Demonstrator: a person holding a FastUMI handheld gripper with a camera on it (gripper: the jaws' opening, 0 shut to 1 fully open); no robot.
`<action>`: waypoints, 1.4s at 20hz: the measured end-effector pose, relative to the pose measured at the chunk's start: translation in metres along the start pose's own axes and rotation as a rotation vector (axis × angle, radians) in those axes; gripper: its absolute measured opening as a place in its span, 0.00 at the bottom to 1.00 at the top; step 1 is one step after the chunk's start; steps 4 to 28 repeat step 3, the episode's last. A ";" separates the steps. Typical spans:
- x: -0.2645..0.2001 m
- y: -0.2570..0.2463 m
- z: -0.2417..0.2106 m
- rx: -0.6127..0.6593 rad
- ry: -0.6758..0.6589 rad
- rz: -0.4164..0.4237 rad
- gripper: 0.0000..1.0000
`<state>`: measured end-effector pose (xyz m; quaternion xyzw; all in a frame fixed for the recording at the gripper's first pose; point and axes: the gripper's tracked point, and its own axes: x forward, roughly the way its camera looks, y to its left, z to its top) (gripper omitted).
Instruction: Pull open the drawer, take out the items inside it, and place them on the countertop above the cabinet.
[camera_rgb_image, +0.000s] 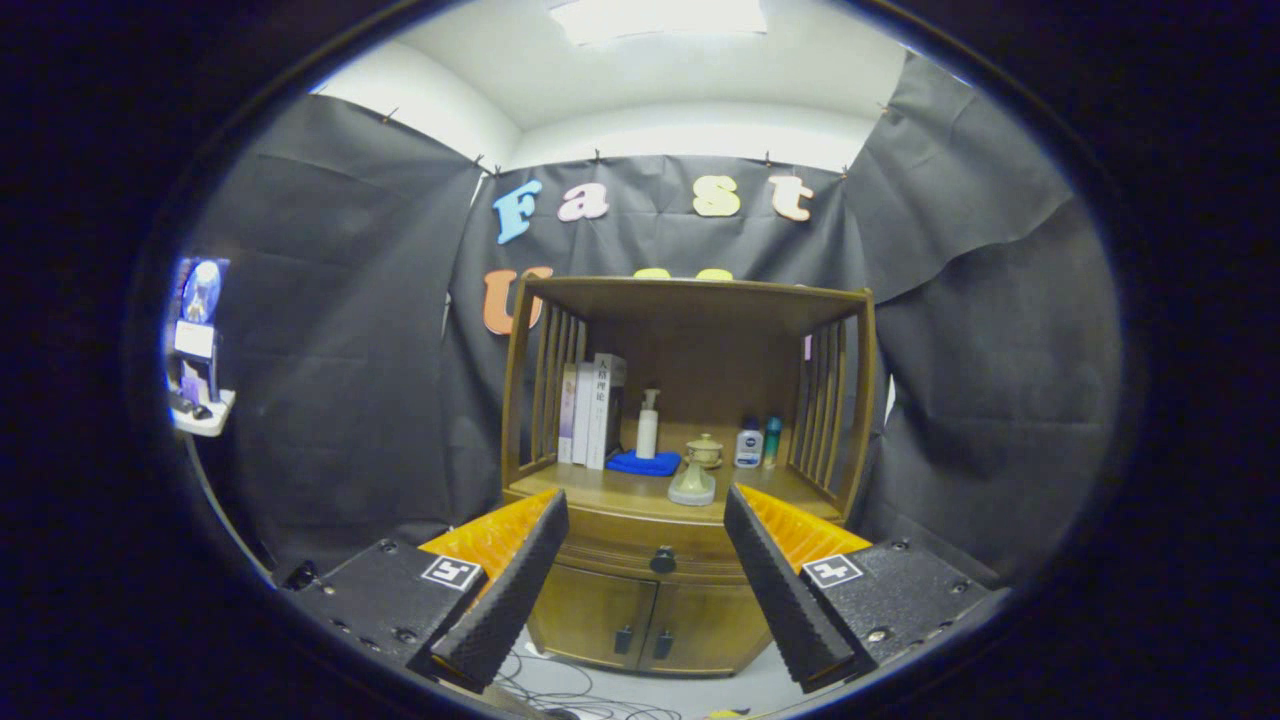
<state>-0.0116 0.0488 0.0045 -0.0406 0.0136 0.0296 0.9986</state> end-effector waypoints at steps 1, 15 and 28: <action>-0.004 0.002 0.001 0.012 -0.002 0.011 1.00; -0.010 -0.001 0.008 0.016 -0.022 0.015 1.00; -0.010 -0.001 0.008 0.016 -0.022 0.015 1.00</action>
